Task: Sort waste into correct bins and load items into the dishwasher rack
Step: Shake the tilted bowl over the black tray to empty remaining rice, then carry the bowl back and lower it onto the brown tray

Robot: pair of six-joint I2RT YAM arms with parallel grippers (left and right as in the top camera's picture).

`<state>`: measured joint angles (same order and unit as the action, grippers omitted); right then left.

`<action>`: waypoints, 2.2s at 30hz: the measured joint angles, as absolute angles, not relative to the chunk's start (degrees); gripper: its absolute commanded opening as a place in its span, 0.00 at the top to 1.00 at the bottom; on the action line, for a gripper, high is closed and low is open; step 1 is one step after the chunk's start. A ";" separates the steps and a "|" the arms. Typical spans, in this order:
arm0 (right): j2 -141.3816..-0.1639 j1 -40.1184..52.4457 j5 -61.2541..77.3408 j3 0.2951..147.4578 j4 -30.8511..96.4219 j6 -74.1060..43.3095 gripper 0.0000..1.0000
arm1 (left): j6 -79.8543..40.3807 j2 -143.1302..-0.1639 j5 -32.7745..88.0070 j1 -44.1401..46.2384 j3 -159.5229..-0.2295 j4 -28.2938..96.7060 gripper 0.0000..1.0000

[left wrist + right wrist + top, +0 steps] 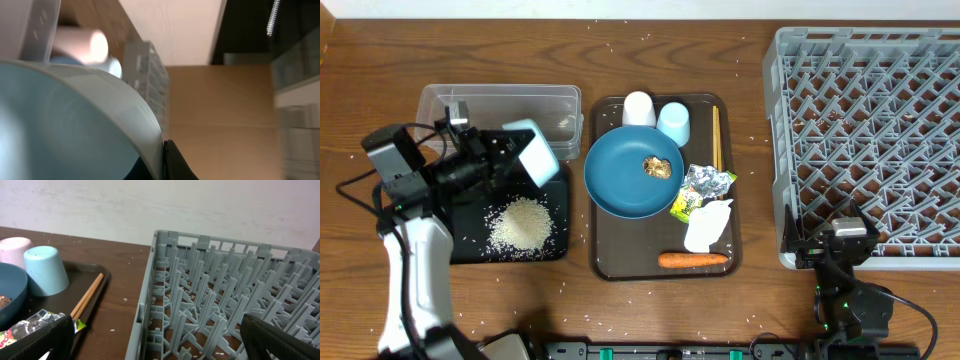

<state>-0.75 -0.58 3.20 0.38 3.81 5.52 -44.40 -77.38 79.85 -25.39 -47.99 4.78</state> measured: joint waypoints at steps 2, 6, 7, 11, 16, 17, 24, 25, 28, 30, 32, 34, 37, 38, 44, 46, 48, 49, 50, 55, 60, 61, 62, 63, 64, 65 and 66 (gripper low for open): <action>-0.75 -0.58 3.20 0.40 3.81 5.52 0.01 | -44.77 -79.55 82.98 -26.57 -47.99 6.02 0.94; -0.75 -0.58 3.20 0.40 3.81 5.52 0.01 | -45.21 -81.41 86.11 -28.18 -47.99 9.04 0.94; -0.75 -0.58 3.20 0.40 3.84 5.52 0.01 | -45.25 -81.45 86.63 -28.45 -47.99 10.59 0.94; -0.75 -0.58 3.20 0.40 3.81 5.52 0.01 | -45.39 -81.45 87.77 -29.08 -47.99 13.96 0.94; -0.75 -0.58 3.20 0.40 3.81 5.52 0.01 | -49.65 -81.43 88.44 -31.40 -47.97 22.59 0.94; -0.75 -0.58 3.20 0.40 3.81 5.52 0.01 | -50.26 -81.43 88.53 -31.86 -47.97 23.16 0.94; -0.75 -0.58 3.20 0.38 3.84 5.52 0.01 | -51.62 -81.10 86.87 -36.10 -47.79 18.11 0.94; -0.75 -0.58 3.20 0.40 3.81 5.52 0.01 | -51.62 -81.03 87.18 -36.64 -47.79 18.22 0.94; -0.75 -0.58 3.20 0.40 3.81 5.52 0.01 | -50.65 -80.88 87.79 -36.73 -47.72 15.99 0.94; -0.75 -0.58 3.20 0.40 3.81 5.52 0.01 | -50.33 -80.66 88.20 -36.64 -47.72 16.16 0.94; -0.75 -0.58 3.20 0.40 3.81 5.52 0.01 | -49.91 -80.55 88.42 -36.47 -47.72 15.70 0.94; -0.75 -0.58 3.20 0.38 3.81 5.52 0.01 | -49.45 -80.36 88.40 -36.01 -47.72 17.32 0.94; -0.75 -0.58 3.20 0.40 3.81 5.52 0.01 | -49.30 -79.50 88.40 -34.72 -47.55 20.64 0.94; -0.75 -0.58 3.20 0.40 3.84 5.52 0.01 | -49.23 -79.13 88.40 -34.04 -47.51 19.62 0.94; -0.75 -0.58 3.20 0.40 3.81 5.52 0.01 | -47.94 -76.53 88.58 -31.94 -47.51 21.74 0.94; -0.75 -0.58 3.20 0.38 3.81 5.52 0.01 | -45.93 -74.17 88.58 -29.89 -47.51 22.02 0.94; -0.75 -0.58 3.20 0.40 3.84 5.52 0.01 | -43.83 -70.72 88.58 -26.92 -47.51 22.00 0.94; -0.75 -0.58 3.20 0.40 3.81 5.52 0.01 | -43.11 -69.08 88.53 -25.61 -47.51 22.02 0.94; -0.75 -0.58 3.20 0.40 3.81 5.52 0.01 | -42.02 -66.85 88.07 -23.49 -47.51 22.02 0.94; -0.75 -0.58 3.20 0.40 3.81 5.52 0.01 | -35.46 -58.30 79.37 -13.63 -47.55 26.02 0.94; -0.75 -0.58 3.18 0.40 3.79 5.52 0.01 | -31.03 -51.83 54.52 0.21 -47.53 37.47 0.94; -0.75 -0.58 3.18 0.40 3.81 5.52 0.01 | -30.57 -51.20 49.60 3.11 -47.55 38.59 0.94; -0.75 -0.58 3.18 0.40 3.81 5.52 0.01 | -30.09 -50.78 44.77 6.17 -47.55 39.22 0.94; -0.75 -0.58 3.18 0.38 3.81 5.52 0.01 | -29.87 -50.61 40.97 8.97 -47.53 39.40 0.94; -0.75 -0.58 3.18 0.40 3.81 5.52 0.01 | -29.67 -50.59 38.00 11.42 -47.53 39.38 0.94; -0.75 -0.58 3.18 0.40 3.81 5.52 0.01 | -29.52 -50.68 34.94 14.26 -47.53 39.33 0.94; -0.75 -0.58 3.18 0.40 3.81 5.52 0.01 | -29.50 -50.83 32.27 16.97 -47.53 39.16 0.94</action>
<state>-0.75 -0.58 3.18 0.40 3.81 5.52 -29.50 -50.83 32.27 16.97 -47.53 39.16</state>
